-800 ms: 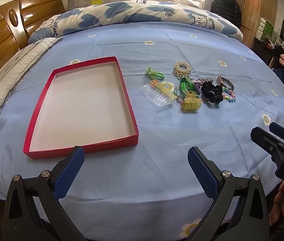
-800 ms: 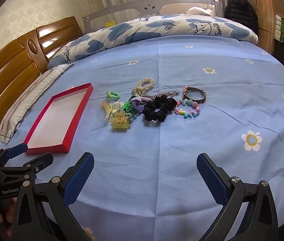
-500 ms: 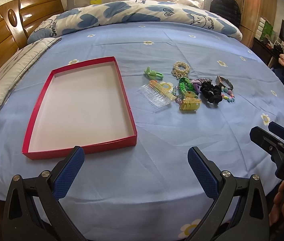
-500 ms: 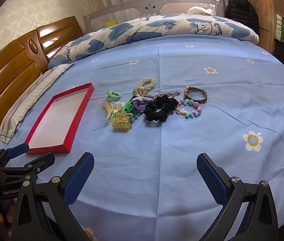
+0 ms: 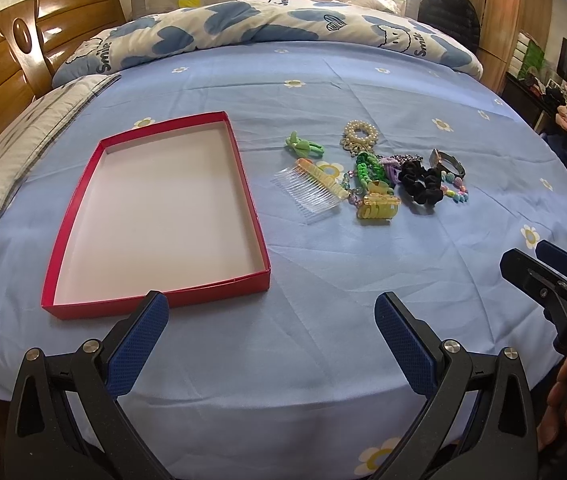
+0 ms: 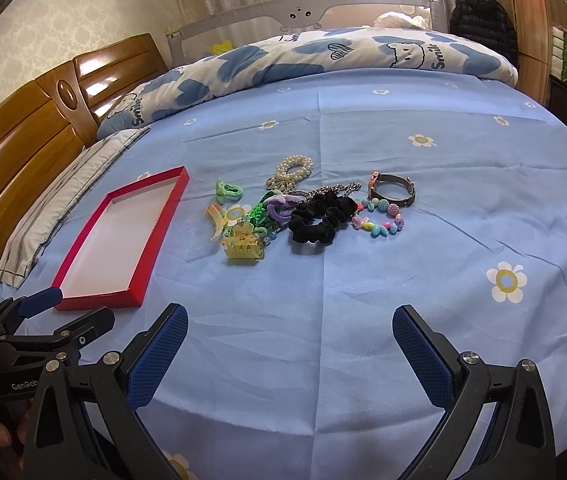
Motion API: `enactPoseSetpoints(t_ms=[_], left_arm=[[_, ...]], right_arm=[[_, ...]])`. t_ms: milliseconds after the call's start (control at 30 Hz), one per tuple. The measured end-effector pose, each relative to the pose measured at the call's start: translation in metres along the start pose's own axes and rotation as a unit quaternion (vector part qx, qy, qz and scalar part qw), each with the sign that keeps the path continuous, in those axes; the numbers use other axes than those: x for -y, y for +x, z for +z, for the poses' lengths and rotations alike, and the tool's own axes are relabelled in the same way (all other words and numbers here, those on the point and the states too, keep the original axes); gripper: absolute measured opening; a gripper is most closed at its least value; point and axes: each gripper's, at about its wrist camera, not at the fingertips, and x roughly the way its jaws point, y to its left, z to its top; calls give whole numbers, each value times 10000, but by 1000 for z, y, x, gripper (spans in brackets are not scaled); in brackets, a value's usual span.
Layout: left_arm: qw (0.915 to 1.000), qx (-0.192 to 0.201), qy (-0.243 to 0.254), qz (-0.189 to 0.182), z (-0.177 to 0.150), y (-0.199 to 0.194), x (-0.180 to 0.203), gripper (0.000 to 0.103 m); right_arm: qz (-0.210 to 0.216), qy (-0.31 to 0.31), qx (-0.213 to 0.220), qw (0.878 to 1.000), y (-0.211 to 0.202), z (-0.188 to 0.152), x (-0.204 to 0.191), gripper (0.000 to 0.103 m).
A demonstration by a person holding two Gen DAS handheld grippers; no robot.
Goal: Organize jewelry
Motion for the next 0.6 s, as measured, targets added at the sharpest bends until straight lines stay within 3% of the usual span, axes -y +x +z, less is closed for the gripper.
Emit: enactPoseSetpoints(t_ms=[600], left_arm=[[9998,-109,-9,-147,4,11,4,103]], right_arm=[[27,69,-211,9998,3,3,11,103]])
